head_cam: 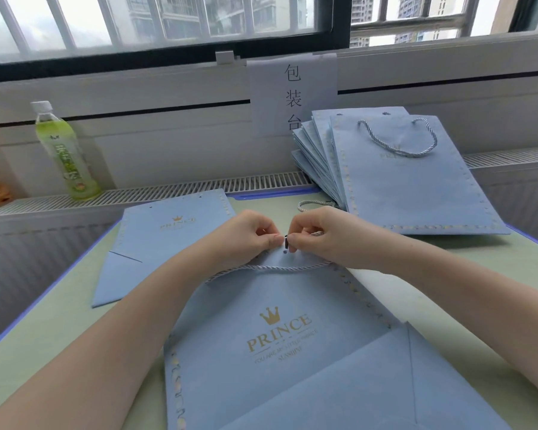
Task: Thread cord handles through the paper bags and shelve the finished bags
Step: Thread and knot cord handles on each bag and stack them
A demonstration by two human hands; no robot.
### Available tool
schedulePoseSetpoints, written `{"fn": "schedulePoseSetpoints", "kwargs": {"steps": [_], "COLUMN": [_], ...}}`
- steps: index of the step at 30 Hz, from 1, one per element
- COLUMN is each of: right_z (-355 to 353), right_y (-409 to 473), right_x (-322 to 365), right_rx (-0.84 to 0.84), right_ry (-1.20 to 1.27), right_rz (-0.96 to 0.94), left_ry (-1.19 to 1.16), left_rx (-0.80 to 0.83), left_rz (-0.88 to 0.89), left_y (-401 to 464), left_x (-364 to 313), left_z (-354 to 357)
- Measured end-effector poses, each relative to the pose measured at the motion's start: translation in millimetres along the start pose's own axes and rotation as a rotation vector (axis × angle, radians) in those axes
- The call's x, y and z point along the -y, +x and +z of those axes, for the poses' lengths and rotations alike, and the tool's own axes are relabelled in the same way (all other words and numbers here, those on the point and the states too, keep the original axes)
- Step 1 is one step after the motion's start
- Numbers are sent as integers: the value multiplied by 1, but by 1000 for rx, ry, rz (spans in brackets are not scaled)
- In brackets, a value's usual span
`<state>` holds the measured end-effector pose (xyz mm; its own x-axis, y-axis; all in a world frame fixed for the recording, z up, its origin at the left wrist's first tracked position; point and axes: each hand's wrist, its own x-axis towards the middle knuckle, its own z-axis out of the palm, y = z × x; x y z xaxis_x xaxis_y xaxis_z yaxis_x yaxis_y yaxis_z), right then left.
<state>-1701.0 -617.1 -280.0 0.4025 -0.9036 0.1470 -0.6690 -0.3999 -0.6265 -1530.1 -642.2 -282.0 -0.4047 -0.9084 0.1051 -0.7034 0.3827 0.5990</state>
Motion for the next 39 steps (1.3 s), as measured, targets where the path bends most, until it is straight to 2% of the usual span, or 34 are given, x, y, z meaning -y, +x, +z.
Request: {"fn": "schedulePoseSetpoints", "kwargs": {"steps": [5,11,16,20,23,29,34,39], "right_z": [1,0,0,2,-1,-1,1,1], "right_y": [-3,-3,-4,-3,-4,-5,-2,-1], "right_x": [5,8,7,7,7,9,8,9], "right_rx": [49,-3,-35,-77,-106,23,-61,-132], "right_ry": [-16,-109,-152,-235,-165,-18,-55,36], "right_rz": [-11,36,-15,-124,-117,-189,-221,-179], "left_ry": [9,-77,-252,-524,-600,-636,-725,-804], "left_rx": [3,6,65,157,221,290,338,391], "left_rz": [1,-40,-162,-254,-261,-254,-246,-227], "left_y": [0,0,-1,-3,-2,-3,-3,-3], "left_x": [-1,1,4,7,11,13,13,14], "left_z": [0,0,-5,-14,-19,-21,-22,-23]}}
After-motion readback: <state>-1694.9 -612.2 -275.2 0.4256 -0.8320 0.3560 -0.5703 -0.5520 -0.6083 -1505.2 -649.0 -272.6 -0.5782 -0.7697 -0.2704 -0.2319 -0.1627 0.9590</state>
